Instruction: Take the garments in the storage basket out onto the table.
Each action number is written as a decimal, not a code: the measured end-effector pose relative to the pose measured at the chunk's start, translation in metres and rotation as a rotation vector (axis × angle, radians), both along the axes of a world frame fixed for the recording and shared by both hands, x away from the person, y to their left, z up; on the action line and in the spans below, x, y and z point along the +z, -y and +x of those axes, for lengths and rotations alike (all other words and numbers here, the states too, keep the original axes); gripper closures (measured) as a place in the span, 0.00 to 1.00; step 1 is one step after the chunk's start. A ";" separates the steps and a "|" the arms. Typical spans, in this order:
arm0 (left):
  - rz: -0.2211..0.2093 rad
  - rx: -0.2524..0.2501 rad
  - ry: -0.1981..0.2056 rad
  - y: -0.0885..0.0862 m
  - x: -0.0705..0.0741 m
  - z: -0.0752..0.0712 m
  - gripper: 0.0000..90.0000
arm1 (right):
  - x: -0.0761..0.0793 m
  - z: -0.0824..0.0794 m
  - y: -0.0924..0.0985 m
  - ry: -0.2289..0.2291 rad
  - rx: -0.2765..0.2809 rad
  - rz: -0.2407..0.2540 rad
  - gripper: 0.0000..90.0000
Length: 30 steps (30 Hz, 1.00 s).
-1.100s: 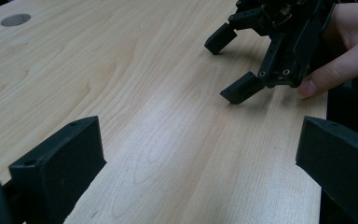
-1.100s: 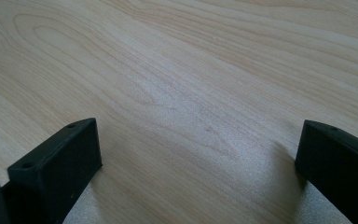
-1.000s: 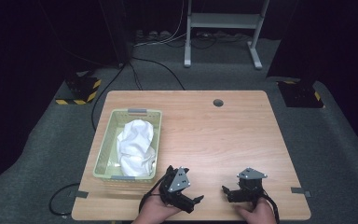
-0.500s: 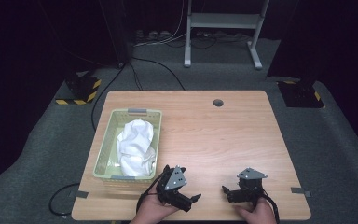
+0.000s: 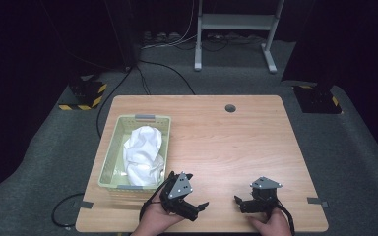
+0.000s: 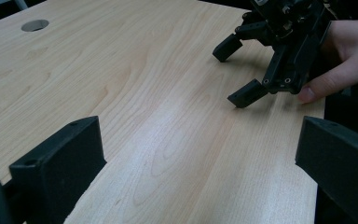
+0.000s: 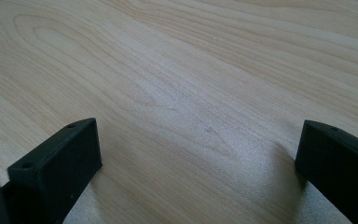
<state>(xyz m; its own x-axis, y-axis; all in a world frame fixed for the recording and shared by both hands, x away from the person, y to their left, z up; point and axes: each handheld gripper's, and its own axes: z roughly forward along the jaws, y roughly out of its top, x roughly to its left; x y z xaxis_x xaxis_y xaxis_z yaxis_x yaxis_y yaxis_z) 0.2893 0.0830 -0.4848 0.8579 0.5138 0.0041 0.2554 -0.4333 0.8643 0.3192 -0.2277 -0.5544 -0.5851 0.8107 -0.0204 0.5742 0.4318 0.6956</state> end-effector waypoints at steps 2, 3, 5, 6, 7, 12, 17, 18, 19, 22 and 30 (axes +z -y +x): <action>0.003 -0.001 -0.003 -0.001 0.000 0.000 0.01 | 0.000 0.000 0.000 0.000 0.000 0.000 0.00; 0.002 0.000 -0.006 -0.002 0.000 0.000 0.01 | 0.000 0.000 0.000 0.000 0.000 -0.001 0.00; -0.005 0.004 -0.006 -0.006 0.001 0.000 0.01 | 0.000 0.000 0.000 0.000 0.000 0.000 0.00; -0.007 0.006 -0.005 -0.007 0.002 0.000 0.01 | 0.000 0.000 0.000 0.000 0.000 0.000 0.00; -0.006 0.008 -0.004 -0.009 0.003 0.000 0.01 | 0.000 0.000 0.000 0.000 0.000 -0.001 0.00; -0.024 0.030 0.007 -0.019 0.008 0.001 0.01 | 0.000 0.000 0.000 0.001 0.000 -0.001 0.00; -0.034 0.048 0.009 -0.029 0.013 0.002 0.01 | 0.000 0.000 0.000 0.001 0.000 -0.001 0.00; -0.032 0.053 0.011 -0.031 0.013 0.002 0.01 | 0.000 0.000 0.000 0.000 0.000 -0.001 0.00; -0.033 0.057 0.013 -0.033 0.014 0.003 0.01 | 0.000 0.000 0.000 0.000 0.000 -0.001 0.00; -0.035 0.070 0.015 -0.038 0.015 0.004 0.01 | 0.000 0.000 0.000 0.001 0.000 -0.001 0.00; -0.046 0.116 0.023 -0.055 0.019 0.005 0.01 | 0.000 0.000 0.000 0.000 0.000 -0.001 0.00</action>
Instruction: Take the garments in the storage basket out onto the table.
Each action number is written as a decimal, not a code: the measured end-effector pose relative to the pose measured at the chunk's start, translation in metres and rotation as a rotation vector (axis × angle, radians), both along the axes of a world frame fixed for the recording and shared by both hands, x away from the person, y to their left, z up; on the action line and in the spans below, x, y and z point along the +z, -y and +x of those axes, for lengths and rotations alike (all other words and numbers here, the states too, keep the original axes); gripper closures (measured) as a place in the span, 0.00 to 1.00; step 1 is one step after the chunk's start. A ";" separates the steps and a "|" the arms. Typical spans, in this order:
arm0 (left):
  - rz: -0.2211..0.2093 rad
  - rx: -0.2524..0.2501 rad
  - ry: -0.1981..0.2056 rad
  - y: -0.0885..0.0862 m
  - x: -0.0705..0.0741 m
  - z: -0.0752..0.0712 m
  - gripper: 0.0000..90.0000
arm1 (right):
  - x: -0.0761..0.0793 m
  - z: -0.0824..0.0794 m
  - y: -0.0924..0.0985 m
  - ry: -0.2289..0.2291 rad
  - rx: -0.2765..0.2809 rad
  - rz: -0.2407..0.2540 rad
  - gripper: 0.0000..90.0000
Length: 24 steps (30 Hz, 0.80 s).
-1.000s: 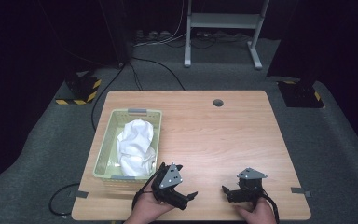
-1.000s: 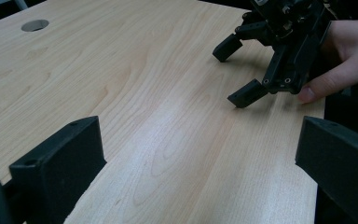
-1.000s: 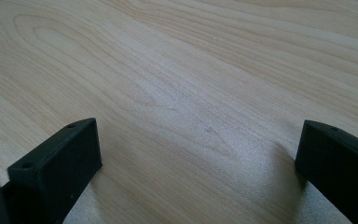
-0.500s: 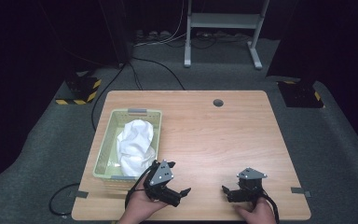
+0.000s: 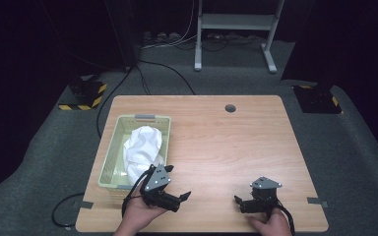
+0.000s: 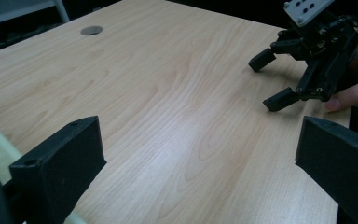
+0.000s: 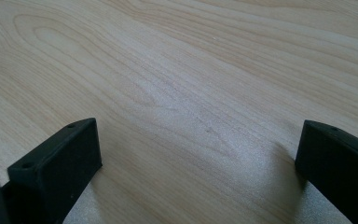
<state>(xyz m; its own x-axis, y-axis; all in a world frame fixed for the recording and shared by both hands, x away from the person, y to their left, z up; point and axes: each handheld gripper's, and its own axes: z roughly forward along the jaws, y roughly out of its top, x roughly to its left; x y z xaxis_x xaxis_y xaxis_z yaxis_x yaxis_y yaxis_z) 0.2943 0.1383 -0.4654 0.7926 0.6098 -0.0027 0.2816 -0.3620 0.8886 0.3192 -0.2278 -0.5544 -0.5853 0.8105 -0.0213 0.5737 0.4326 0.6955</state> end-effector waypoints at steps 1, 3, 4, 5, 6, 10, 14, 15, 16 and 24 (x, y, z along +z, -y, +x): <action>-0.001 0.005 0.002 -0.002 0.000 0.000 0.01 | 0.000 0.000 0.000 0.000 0.000 0.000 0.00; 0.000 0.017 0.002 -0.006 0.001 0.000 0.01 | 0.000 0.000 0.000 0.000 0.000 0.000 0.00; -0.003 0.023 0.003 -0.008 0.002 0.001 0.01 | 0.000 0.000 0.000 0.000 0.000 0.000 0.00; -0.007 0.032 0.004 -0.011 0.002 0.001 0.01 | 0.000 0.000 0.000 0.000 0.000 0.000 0.00; -0.006 0.041 0.005 -0.014 0.003 0.002 0.01 | 0.000 0.000 0.000 0.000 0.000 0.000 0.00; -0.012 0.075 0.009 -0.024 0.005 0.003 0.01 | 0.000 0.000 0.000 0.000 0.000 0.000 0.00; -0.018 0.115 0.006 -0.035 0.007 0.005 0.01 | 0.000 0.000 0.000 0.000 0.000 0.000 0.00; -0.016 0.125 0.009 -0.038 0.007 0.006 0.01 | 0.000 0.000 0.000 0.000 0.000 0.000 0.00; -0.018 0.135 0.008 -0.041 0.007 0.007 0.01 | 0.000 0.000 0.000 0.000 0.000 0.000 0.00; -0.013 0.188 0.000 -0.056 0.010 0.015 0.01 | 0.000 0.000 0.000 0.000 0.000 0.000 0.00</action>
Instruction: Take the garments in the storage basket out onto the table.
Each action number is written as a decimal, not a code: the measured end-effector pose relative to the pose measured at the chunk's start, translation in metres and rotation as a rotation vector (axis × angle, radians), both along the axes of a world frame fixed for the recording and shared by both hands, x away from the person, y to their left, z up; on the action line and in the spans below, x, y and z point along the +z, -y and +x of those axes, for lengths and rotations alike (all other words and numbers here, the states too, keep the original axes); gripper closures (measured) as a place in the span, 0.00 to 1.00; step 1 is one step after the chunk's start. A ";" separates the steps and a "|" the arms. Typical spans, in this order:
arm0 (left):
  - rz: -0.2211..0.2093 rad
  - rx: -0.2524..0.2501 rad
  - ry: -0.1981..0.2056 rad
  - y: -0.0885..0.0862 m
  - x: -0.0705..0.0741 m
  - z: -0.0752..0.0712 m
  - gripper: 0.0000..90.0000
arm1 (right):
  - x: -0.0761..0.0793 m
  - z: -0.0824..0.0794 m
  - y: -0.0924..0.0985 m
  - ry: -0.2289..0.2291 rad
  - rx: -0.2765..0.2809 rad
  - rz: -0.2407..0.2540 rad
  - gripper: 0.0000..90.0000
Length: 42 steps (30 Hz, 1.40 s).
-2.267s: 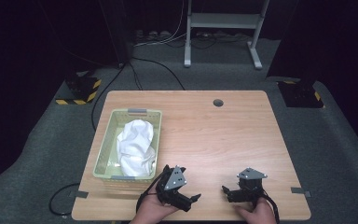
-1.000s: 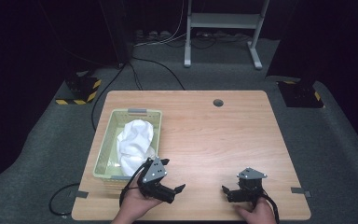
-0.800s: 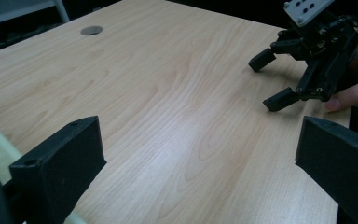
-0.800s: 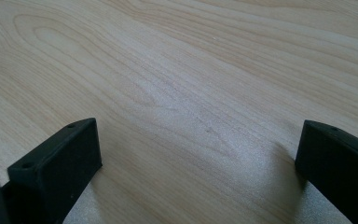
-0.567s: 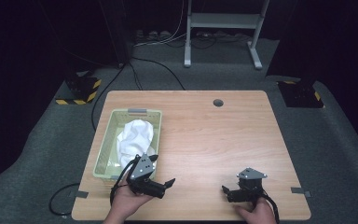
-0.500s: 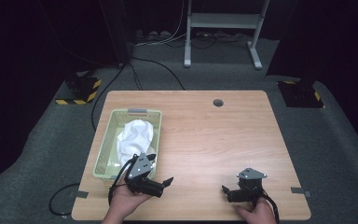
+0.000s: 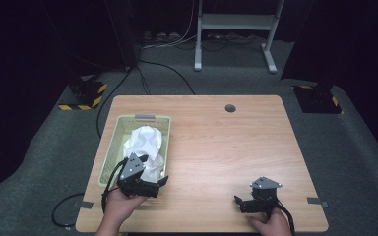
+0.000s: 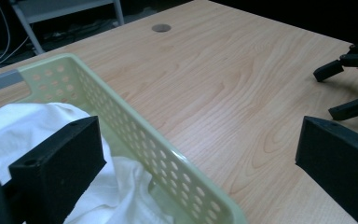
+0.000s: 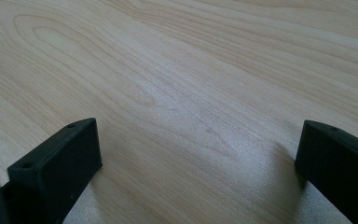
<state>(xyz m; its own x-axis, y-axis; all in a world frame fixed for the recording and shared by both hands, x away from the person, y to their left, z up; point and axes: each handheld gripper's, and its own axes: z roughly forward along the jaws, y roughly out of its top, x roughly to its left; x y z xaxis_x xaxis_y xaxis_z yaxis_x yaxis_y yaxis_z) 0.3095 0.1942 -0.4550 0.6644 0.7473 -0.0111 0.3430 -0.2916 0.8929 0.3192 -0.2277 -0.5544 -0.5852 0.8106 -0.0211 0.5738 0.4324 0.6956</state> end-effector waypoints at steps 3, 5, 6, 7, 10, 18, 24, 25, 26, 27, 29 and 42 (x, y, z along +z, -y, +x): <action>0.004 0.012 0.001 -0.002 0.002 0.002 0.01 | 0.000 0.000 0.000 0.000 0.000 0.000 0.00; -0.001 0.022 0.005 -0.003 0.005 0.004 0.01 | 0.000 0.000 0.000 0.000 0.000 0.000 0.00; 0.001 0.025 0.004 -0.004 0.005 0.005 0.01 | 0.000 0.000 0.000 0.000 0.000 0.000 0.00; 0.002 0.027 0.003 -0.004 0.006 0.006 0.01 | 0.000 0.000 0.000 0.000 0.000 0.000 0.00; 0.007 0.038 -0.001 -0.005 0.008 0.008 0.01 | 0.000 0.000 0.000 0.000 0.000 0.000 0.00; 0.011 0.068 -0.014 -0.008 0.009 0.016 0.01 | 0.000 0.000 0.000 0.000 0.000 0.000 0.00; 0.023 0.088 -0.016 -0.009 0.011 0.020 0.01 | 0.000 0.000 0.000 0.000 0.000 0.000 0.00; 0.024 0.089 -0.017 -0.009 0.011 0.021 0.01 | 0.000 0.000 0.000 0.000 0.000 0.000 0.00; 0.024 0.093 -0.018 -0.009 0.011 0.022 0.01 | 0.000 0.000 0.000 0.000 0.000 0.000 0.00; 0.024 0.098 -0.017 -0.010 0.011 0.023 0.01 | 0.000 0.000 0.000 0.000 0.000 0.000 0.00; 0.024 0.107 -0.025 -0.011 0.011 0.026 0.01 | 0.000 0.000 0.000 0.000 0.000 0.000 0.00; 0.066 0.183 -0.073 -0.028 0.008 0.047 0.01 | 0.000 0.000 0.000 0.000 0.001 0.000 0.00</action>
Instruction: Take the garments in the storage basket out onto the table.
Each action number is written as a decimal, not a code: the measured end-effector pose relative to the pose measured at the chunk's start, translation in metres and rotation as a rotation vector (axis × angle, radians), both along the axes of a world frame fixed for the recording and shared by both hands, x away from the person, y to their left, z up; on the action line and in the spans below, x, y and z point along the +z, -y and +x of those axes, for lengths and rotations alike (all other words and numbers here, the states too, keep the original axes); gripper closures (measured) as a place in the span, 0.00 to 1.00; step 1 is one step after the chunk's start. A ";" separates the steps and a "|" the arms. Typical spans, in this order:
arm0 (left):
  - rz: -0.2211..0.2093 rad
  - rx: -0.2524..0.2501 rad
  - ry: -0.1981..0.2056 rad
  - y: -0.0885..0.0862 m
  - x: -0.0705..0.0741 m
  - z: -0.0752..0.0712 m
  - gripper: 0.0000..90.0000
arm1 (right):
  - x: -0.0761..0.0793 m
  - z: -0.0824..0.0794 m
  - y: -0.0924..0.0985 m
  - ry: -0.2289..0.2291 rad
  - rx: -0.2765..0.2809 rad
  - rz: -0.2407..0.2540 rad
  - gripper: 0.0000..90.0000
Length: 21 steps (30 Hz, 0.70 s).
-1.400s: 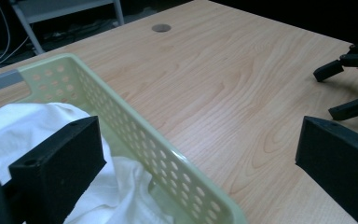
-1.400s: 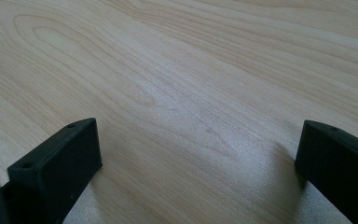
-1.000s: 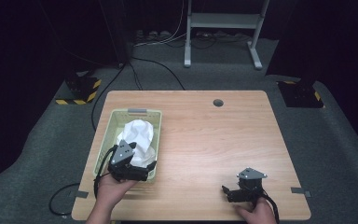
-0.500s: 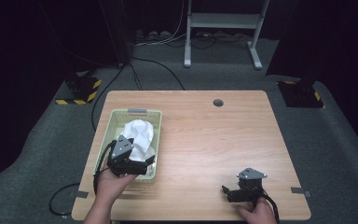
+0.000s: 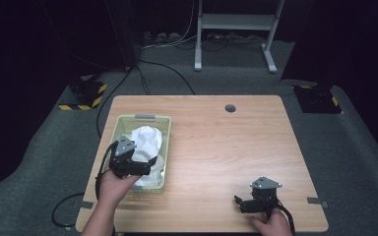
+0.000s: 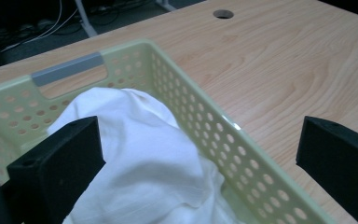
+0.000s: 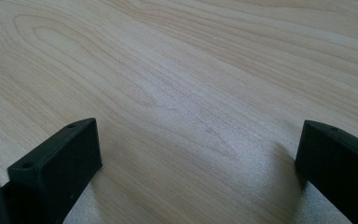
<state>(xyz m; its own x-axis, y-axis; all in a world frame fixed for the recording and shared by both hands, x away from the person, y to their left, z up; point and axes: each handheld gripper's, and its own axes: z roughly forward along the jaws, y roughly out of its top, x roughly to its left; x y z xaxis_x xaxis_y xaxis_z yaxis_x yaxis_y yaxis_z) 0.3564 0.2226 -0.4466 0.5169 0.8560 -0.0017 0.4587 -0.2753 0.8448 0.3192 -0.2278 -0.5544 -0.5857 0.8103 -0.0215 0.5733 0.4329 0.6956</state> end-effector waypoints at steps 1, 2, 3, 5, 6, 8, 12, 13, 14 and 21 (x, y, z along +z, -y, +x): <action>0.001 0.005 -0.001 -0.001 0.000 0.002 0.01 | 0.000 0.000 0.000 0.000 0.000 0.000 0.00; 0.007 0.008 -0.006 -0.002 0.000 0.004 0.01 | 0.000 0.000 0.000 0.000 0.000 0.000 0.00; 0.002 0.011 -0.012 -0.002 0.000 0.006 0.01 | 0.000 0.000 0.000 0.000 0.000 0.000 0.00; -0.006 0.017 -0.024 -0.003 -0.001 0.010 0.01 | 0.000 0.000 0.000 0.000 0.000 0.000 0.00; -0.009 0.020 -0.032 -0.003 -0.002 0.012 0.01 | 0.000 0.000 0.000 0.000 0.000 0.000 0.00; -0.006 0.025 -0.040 -0.002 -0.003 0.017 0.01 | 0.000 0.000 0.000 0.000 0.000 0.000 0.00; 0.007 0.043 -0.079 -0.002 -0.009 0.028 0.01 | 0.000 0.000 0.000 0.000 0.000 0.000 0.00; 0.010 0.048 -0.089 -0.002 -0.010 0.031 0.01 | 0.000 0.000 0.000 0.000 0.000 0.000 0.00; 0.008 0.052 -0.101 -0.003 -0.012 0.035 0.01 | 0.000 0.000 0.000 0.000 0.000 0.000 0.00; 0.029 0.077 -0.145 -0.005 -0.019 0.050 0.01 | 0.000 0.000 0.000 0.000 0.000 0.000 0.00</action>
